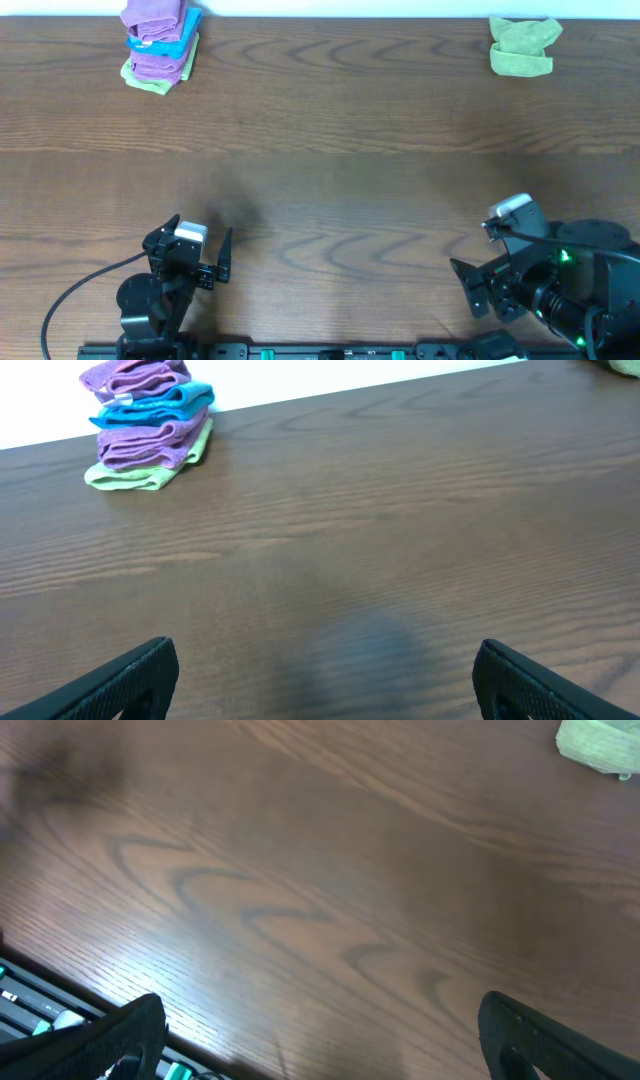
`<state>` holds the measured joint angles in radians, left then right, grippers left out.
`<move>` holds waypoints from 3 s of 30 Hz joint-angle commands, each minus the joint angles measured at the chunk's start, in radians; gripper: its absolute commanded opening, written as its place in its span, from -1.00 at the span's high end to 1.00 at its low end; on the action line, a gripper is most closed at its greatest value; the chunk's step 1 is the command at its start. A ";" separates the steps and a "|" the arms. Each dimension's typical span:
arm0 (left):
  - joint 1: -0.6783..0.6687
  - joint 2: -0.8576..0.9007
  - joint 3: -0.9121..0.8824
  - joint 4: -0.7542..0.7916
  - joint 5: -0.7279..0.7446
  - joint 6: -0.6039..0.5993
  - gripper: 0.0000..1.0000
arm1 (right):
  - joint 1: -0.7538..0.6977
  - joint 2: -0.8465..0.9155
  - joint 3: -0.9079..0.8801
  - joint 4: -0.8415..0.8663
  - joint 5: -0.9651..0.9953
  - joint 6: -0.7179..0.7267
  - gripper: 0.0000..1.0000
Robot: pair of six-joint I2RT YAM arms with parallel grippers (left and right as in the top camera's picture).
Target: Fold the cloth
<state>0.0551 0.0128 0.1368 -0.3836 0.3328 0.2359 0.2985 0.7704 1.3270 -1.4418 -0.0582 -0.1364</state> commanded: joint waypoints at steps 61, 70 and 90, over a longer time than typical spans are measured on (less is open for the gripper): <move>-0.003 -0.008 -0.024 0.003 -0.002 -0.004 -0.91 | -0.183 -0.765 -1.165 0.695 0.061 0.000 -0.99; -0.003 -0.008 -0.024 0.003 -0.002 -0.004 -0.90 | -0.183 -0.765 -1.164 0.694 0.061 0.000 -0.98; -0.003 -0.008 -0.024 0.003 -0.002 -0.004 -0.90 | -0.183 -0.765 -1.164 0.695 0.061 0.000 -0.99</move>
<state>0.0551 0.0120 0.1360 -0.3805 0.3328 0.2359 0.1337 0.0166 0.1696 -0.7479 -0.0029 -0.1364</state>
